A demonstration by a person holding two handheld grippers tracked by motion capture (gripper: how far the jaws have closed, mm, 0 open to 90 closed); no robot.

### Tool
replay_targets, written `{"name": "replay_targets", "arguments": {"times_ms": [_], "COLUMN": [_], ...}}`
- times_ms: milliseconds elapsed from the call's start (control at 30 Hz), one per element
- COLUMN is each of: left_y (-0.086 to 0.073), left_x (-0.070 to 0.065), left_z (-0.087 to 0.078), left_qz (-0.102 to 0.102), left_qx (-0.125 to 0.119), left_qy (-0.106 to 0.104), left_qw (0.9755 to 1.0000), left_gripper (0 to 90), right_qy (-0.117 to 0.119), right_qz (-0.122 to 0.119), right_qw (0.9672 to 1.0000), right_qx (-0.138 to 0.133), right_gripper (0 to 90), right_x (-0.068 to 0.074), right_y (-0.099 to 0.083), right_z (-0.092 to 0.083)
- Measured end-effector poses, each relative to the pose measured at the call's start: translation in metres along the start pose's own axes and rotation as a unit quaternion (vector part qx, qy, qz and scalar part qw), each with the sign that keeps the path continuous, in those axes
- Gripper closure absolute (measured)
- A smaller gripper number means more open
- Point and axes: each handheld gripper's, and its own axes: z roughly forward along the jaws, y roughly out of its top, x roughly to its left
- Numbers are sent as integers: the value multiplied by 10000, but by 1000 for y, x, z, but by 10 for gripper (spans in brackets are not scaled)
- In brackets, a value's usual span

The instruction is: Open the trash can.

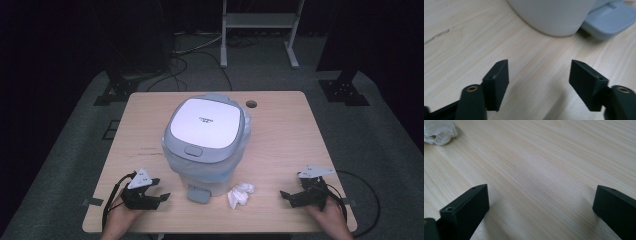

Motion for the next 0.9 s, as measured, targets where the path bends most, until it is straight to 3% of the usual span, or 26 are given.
{"name": "replay_targets", "arguments": {"times_ms": [300, 467, 667, 900], "left_y": [9, 14, 22, 30], "left_x": [-4, -6, -8, -11], "left_z": [-13, -21, -31, -38], "left_qz": [-13, -2, -72, -140], "left_qx": [-230, -389, -402, -459], "left_qy": [-289, -346, -391, -463], "left_qw": [9993, 9986, 9984, 9978], "left_gripper": [517, 627, 763, 846], "right_qy": [-39, -40, -40, -41], "right_qz": [36, 34, 38, 34], "right_qw": [10000, 10000, 10000, 10000], "right_qx": [1, 1, 2, 2], "right_gripper": [0, 0, 0, 0], "right_x": [1, 1, 1, 1], "right_y": [0, 0, 0, 0], "right_z": [0, 0, 0, 0]}}
